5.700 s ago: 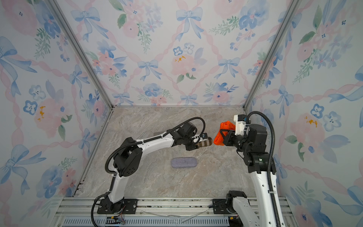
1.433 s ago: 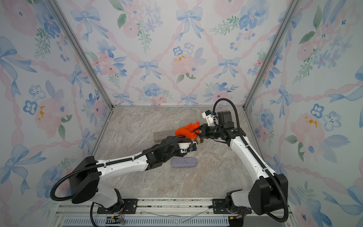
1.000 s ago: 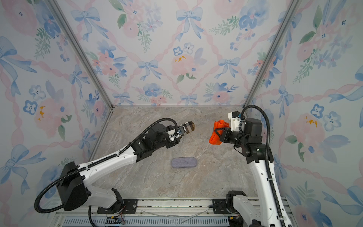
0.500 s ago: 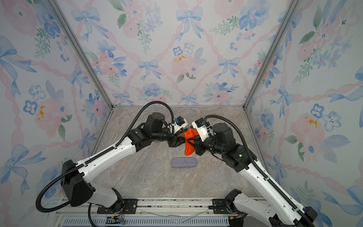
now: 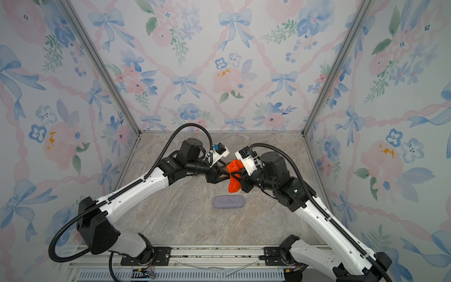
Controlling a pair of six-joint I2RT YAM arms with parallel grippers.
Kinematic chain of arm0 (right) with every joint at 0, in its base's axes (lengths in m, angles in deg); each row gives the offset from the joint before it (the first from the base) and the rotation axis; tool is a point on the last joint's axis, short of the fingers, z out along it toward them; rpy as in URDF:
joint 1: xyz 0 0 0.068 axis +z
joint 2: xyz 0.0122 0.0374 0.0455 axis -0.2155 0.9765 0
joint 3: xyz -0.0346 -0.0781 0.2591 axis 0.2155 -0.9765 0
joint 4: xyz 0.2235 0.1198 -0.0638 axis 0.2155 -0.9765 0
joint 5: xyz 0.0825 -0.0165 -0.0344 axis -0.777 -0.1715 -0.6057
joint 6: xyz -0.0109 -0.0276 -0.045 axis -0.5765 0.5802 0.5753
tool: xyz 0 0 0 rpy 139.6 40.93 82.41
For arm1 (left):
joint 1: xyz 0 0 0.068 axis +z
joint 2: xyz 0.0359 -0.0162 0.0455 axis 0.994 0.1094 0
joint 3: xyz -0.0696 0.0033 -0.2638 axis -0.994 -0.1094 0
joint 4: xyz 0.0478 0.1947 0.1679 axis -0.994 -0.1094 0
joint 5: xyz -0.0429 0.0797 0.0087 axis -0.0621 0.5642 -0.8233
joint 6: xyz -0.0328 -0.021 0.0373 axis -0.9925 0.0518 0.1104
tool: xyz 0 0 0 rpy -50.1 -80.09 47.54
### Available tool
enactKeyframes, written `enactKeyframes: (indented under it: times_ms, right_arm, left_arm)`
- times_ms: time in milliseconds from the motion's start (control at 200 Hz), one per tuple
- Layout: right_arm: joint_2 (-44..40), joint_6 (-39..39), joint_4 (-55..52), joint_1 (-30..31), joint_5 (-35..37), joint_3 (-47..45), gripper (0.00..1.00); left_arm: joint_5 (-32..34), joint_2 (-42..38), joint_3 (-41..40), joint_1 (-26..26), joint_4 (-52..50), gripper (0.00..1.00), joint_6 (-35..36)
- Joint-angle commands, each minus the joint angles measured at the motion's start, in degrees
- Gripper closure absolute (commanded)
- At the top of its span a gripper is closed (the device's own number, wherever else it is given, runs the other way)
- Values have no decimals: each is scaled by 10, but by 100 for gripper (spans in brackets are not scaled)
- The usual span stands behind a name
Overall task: Wipe the eyeglass case
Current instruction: Wipe the dirt from the eyeglass case.
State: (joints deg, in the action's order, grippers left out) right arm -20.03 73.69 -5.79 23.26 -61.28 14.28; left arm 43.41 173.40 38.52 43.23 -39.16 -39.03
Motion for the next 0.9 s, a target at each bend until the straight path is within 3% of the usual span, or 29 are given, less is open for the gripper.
enactKeyframes:
  times_ms: [0,65,125,305,410,480,570,620,895]
  right_arm:
    - [19,21,18,-76,36,10,100]
    - [16,14,6,-134,-6,12,100]
    - [14,12,1,-141,-17,12,100]
    - [28,-50,107,-50,-57,-34,100]
    - [52,-32,103,-25,-55,-10,100]
    - [55,-12,63,-67,-41,16,100]
    - [51,-42,89,-186,-136,12,100]
    - [57,-40,76,-208,-151,24,100]
    - [99,-29,87,-9,-91,25,100]
  left_arm:
    - [-152,-11,19,-20,18,67,10]
    - [-160,-16,18,-15,18,67,7]
    - [-164,-20,17,-11,18,66,6]
    - [-168,-14,20,-11,18,66,2]
    - [-168,-10,24,-10,18,66,2]
    - [-171,-11,24,-7,17,66,2]
    - [-168,-17,20,-2,14,66,7]
    - [-166,-18,18,-1,14,66,9]
    - [-163,-15,24,6,14,67,13]
